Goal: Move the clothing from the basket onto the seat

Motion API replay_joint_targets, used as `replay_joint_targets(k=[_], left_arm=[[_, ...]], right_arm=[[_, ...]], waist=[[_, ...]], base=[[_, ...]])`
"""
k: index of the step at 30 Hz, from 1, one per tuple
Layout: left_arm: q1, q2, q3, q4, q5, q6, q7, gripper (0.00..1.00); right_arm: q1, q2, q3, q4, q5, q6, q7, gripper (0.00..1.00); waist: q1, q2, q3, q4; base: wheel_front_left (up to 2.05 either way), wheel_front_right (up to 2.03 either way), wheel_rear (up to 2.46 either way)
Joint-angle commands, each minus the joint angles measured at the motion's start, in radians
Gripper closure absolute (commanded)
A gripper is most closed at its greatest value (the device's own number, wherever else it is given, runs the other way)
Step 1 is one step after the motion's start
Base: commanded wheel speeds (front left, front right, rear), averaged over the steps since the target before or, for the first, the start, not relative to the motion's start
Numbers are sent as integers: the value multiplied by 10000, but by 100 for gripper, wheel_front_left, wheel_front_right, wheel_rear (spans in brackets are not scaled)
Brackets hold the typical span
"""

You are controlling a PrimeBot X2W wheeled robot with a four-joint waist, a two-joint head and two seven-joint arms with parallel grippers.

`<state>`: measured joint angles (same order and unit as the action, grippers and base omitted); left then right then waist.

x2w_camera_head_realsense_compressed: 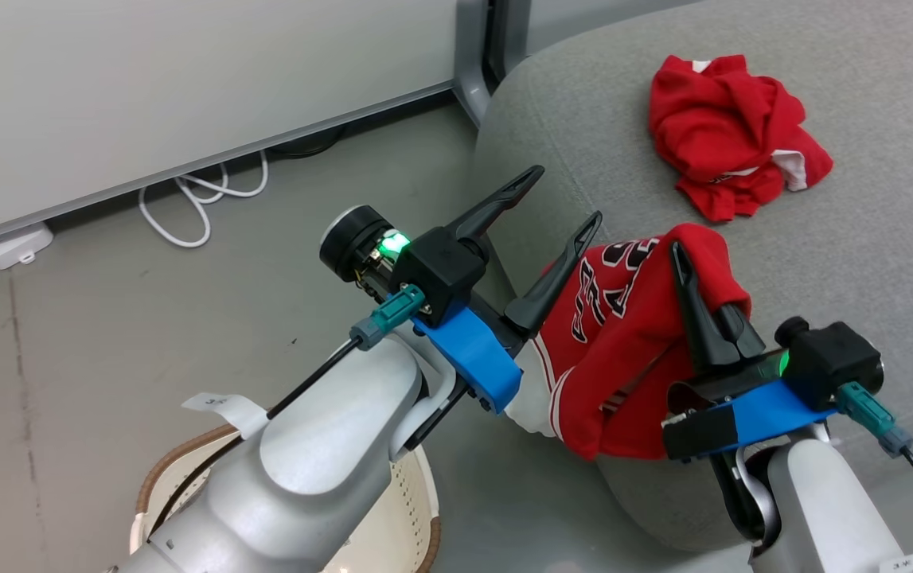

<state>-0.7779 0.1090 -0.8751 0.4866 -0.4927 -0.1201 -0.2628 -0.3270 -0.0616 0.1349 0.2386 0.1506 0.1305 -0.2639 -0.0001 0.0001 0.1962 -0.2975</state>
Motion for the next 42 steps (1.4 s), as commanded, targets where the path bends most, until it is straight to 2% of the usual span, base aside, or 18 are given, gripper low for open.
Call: replay_joint_targets(k=[1, 12, 19, 24, 28, 32, 38, 40, 42], left_arm=[[109, -3, -5, 20, -7, -21, -28, 0], [214, -91, 11, 83, 42, -56, -30, 0], [70, 27, 302, -134, 189, 32, -28, 0], [-298, 181, 464, -353, 419, 114, -30, 0], [-653, 394, 546, -534, 618, 181, -22, 0], [-1036, 555, 597, -738, 776, 264, 55, 0], [-1488, 843, 676, -1142, 989, 397, 199, 0], [-1612, 944, 682, -1246, 1068, 405, 208, 0], [-1655, 982, 680, -1280, 1088, 416, 233, 0]], right_arm=[[195, 26, -28, -87, -34, 5, -10, 100], [378, 84, -331, -314, -52, 5, -8, 100], [-736, -77, -614, -941, -220, 5, -9, 100], [-2373, -547, -1282, -1287, -289, 3, -9, 100], [-4092, -1259, -2278, -1564, -370, 5, -8, 100], [-5794, -2252, -3392, -1570, -282, 3, -8, 100], [-7508, -4065, -4658, -680, -3, 4, -8, 100], [-7688, -4509, -4923, 45, 106, 4, -5, 100], [-7789, -4654, -4990, 386, 199, 4, -6, 100]], waist=[[1, -1, 9, -177], [1, -1, 6, -319], [1, -1, 407, -12], [1, -1, 1208, 331], [1, -1, 2171, 646], [1, -1, 3163, 909], [1, -1, 4459, 1099], [1, -1, 4788, 1113], [1, -1, 4931, 1111]], base=[[0, 0, 0], [0, 0, 0], [0, 0, 0], [0, 0, 0], [0, 0, 0], [0, 0, 0], [0, 0, 0], [0, 0, 0], [0, 0, 0]])
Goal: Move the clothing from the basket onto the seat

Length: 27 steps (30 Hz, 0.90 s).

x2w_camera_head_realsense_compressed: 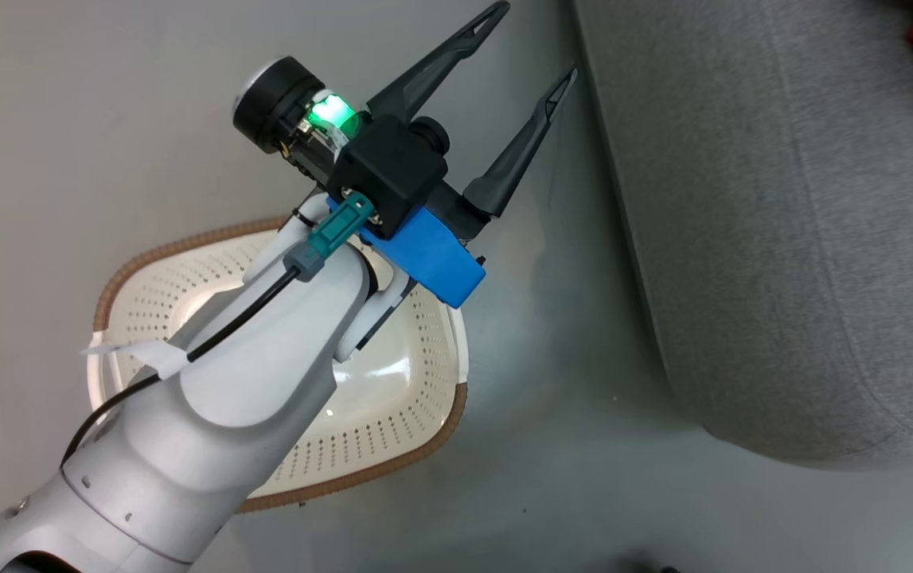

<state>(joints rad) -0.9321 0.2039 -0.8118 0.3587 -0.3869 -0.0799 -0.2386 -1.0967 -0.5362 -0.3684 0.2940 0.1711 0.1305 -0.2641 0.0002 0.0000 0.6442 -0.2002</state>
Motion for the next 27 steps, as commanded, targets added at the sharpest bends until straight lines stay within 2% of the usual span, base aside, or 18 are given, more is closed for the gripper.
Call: replay_joint_targets(k=[1, 5, 10, 17, 18, 19, 27], left_arm=[[-147, 58, 49, -35, 34, 23, 9, 0], [-239, 146, 10, -134, 108, 71, 53, 0], [-254, 173, -92, -132, 120, 40, 36, 0], [-163, 250, -94, -26, 30, 92, -28, 0], [-134, 250, -84, -12, 22, 88, -31, 0], [-100, 237, -79, 8, 15, 95, -55, 0], [585, 15, 167, 257, -296, 185, -236, 0]], right_arm=[[-171, 15, 57, 148, 128, 5, -6, 100], [268, -88, 407, 1688, 83, 4, -7, 100], [669, 469, 344, 3082, 245, 4, -6, 100], [1229, 1025, 458, 3629, 245, 5, -6, 100], [1334, 1074, 448, 3588, 211, 4, -6, 44], [1452, 1112, 369, 3460, 231, 4, -7, 0], [3704, 1772, 126, 1978, 199, 4, -6, 0]], waist=[[-2, 0, 566, 134], [-2, 0, 970, 79], [-2, 0, 1189, 178], [-2, 0, 1042, 196], [-2, 0, 974, 178], [-2, 0, 894, 165], [-2, 0, -347, 37]], base=[[0, 0, 0], [0, 0, 0], [0, 0, 0], [0, 0, 0], [0, 0, 0], [0, 0, 0], [0, 0, 0]])
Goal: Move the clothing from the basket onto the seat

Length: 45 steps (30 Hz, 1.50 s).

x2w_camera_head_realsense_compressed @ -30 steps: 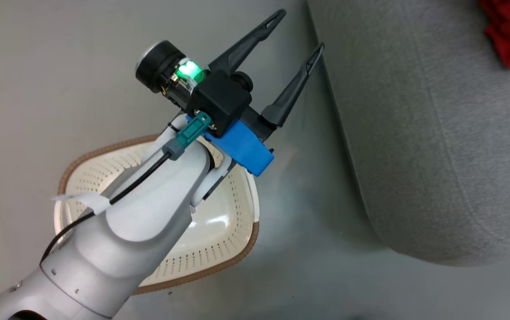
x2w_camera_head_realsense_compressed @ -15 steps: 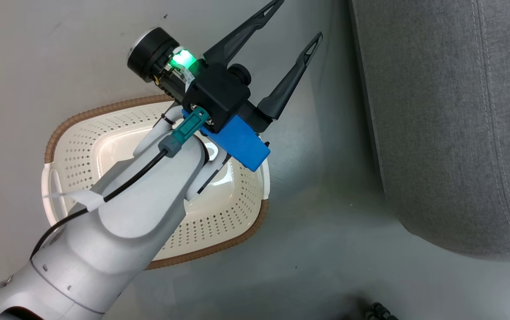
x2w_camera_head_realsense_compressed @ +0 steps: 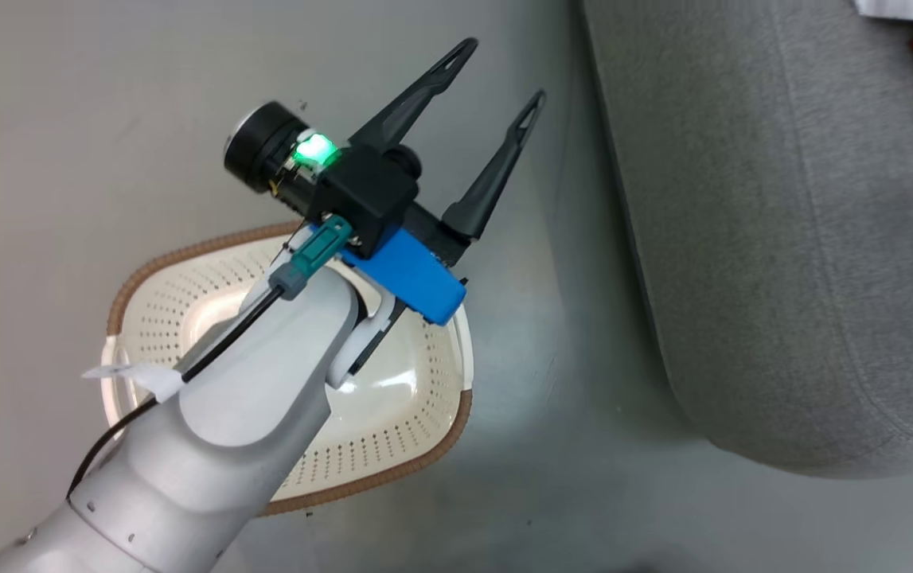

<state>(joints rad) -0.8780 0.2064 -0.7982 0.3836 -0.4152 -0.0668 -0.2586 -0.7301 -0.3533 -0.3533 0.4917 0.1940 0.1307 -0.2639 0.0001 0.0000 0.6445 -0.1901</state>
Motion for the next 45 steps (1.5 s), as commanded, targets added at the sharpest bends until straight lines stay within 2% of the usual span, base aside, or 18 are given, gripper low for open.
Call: replay_joint_targets(k=[1, 8, 12, 20, 31, 45], left_arm=[[192, -26, 106, 32, -72, 76, -57, 0], [1558, -79, 1269, -470, -42, 304, -74, 0], [2552, -122, 2255, -917, 222, 411, -77, 0], [4560, -325, 4297, -1375, 802, 339, -77, 0], [6340, -873, 6466, -1488, 1504, -55, -70, 0], [7839, -1370, 7422, -1221, 2152, -558, -70, 0]], right_arm=[[427, 88, 106, -203, -72, 3, -9, 0], [2295, 747, 758, -1813, -192, 2, -8, 0], [3120, 1118, 1230, -2683, -286, 3, -8, 0], [4288, 1825, 2271, -3600, -542, 2, -8, 0], [5346, 2364, 2661, -3643, -764, 3, -8, 0], [6938, 2942, 2597, -3257, -1019, 3, -7, 0]], waist=[[-1, 0, -562, -82], [-1, 0, -2055, 110], [-1, 0, -2937, 521], [-1, 0, -4362, 1470], [-1, 0, -5402, 2501], [-1, 0, -6237, 2861]], base=[[0, 0, 0], [0, 0, 0], [0, 0, 0], [0, 0, 0], [0, 0, 0], [0, 0, 0]])
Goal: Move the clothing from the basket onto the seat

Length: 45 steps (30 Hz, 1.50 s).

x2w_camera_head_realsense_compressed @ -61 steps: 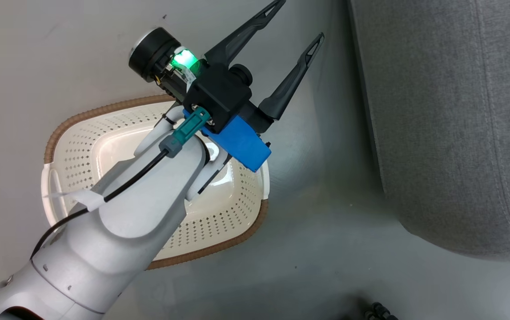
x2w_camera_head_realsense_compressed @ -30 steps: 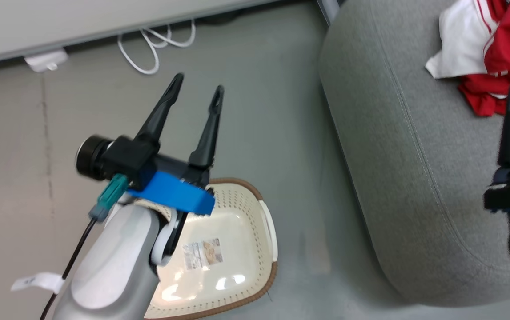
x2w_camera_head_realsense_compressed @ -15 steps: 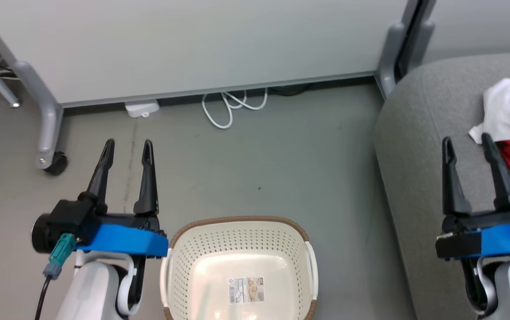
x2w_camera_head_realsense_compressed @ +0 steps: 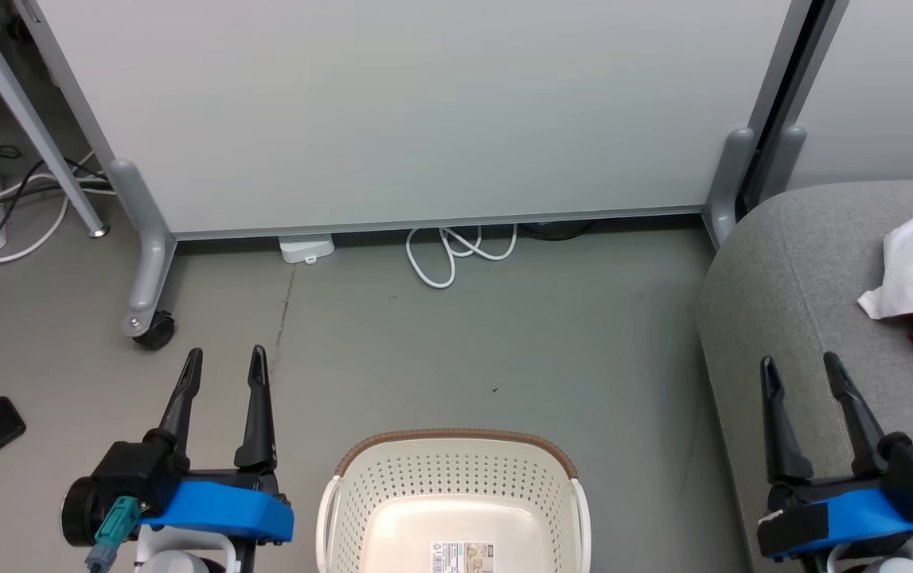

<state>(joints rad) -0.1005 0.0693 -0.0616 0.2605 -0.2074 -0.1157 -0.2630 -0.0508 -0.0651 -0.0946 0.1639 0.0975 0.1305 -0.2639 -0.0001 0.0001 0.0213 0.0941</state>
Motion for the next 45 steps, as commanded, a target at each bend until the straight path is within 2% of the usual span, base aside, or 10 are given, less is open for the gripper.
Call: replay_joint_targets(k=[1, 11, 12, 16, 19, 24, 45], left_arm=[[83, -18, 89, 24, 80, -84, -27, 0], [-15, -124, 11, 260, 339, -162, -27, 0], [58, -132, 4, 280, 317, -83, 5, 100], [300, -148, -12, 529, 286, -83, 63, 100], [377, -156, 55, 596, -327, -85, 223, 100], [296, -155, 291, 486, -2218, -95, 708, 100], [155, -158, 707, 289, -5528, -115, 1567, 100]], right_arm=[[173, 71, 19, 69, -45, 5, -7, 0], [154, 154, 71, 319, 48, 5, -7, 0], [89, 125, 60, 335, 28, 0, 1, 100], [154, 148, 47, 615, 58, 0, 38, 100], [93, 153, -33, 796, 671, 0, 276, 100], [27, 150, -21, 745, 2678, 0, 729, 100], [-162, 145, -53, 726, 6172, 1, 1569, 100]], waist=[[1, -1, 3, 36], [1, -1, -15, 105], [2, -1, -14, 105], [1, -1, -14, 106], [1, -1, -19, 80], [1, -1, -32, -4], [1, -1, -60, -180]], base=[[0, 0, 0], [0, 0, 0], [0, 0, 0], [0, 0, 0], [0, 0, 0], [0, 0, 0], [0, 0, 0]])
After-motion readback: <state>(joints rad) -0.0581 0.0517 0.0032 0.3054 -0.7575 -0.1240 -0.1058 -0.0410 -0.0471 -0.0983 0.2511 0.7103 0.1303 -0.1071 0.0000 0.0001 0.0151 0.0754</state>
